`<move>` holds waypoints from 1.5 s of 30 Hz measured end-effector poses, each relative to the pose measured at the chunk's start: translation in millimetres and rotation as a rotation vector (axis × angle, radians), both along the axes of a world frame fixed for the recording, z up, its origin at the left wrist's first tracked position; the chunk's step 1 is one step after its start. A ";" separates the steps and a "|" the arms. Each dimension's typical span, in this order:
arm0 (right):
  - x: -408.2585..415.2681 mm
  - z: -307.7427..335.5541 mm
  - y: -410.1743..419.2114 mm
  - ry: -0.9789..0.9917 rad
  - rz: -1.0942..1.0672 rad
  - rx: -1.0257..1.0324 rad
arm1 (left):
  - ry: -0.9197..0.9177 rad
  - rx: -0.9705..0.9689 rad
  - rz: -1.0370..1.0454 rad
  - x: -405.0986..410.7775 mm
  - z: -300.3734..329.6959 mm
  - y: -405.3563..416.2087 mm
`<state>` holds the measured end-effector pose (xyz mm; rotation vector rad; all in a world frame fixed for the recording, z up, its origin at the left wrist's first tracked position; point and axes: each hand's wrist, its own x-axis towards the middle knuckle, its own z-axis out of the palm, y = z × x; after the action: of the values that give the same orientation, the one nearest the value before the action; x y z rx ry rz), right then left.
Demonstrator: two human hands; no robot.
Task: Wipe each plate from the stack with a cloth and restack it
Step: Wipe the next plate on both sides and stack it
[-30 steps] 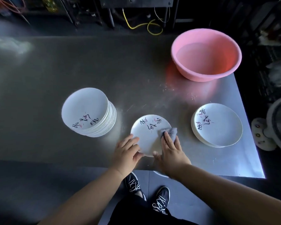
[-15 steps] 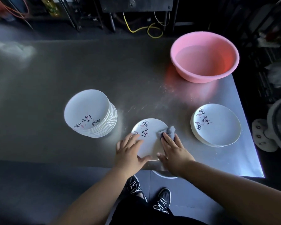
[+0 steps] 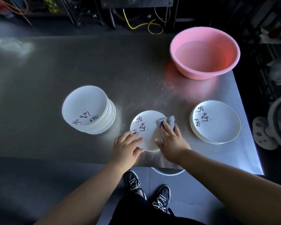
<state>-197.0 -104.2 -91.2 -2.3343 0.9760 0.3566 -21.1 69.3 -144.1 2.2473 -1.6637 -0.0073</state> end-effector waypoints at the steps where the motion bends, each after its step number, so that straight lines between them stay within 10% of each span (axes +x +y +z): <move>1: 4.6 0.6 -13.4 -0.026 0.004 -0.022 | 0.002 0.006 0.018 -2.7 0.5 -1.1; 25: -19.5 1.1 49.6 0.081 0.005 0.070 | 0.079 0.078 -0.026 -9.2 19.2 -12.9; 40: -9.1 -15.2 45.2 -0.334 0.039 -0.342 | 0.225 0.254 -0.023 0.0 27.7 -35.1; 45: 13.7 47.7 2.1 0.029 -0.272 -0.192 | 0.201 0.250 0.027 18.8 47.4 -37.5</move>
<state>-183.3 -102.1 -43.5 -2.3259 1.3759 0.1946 -2.3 31.8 -96.7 2.3549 -1.5993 -0.4426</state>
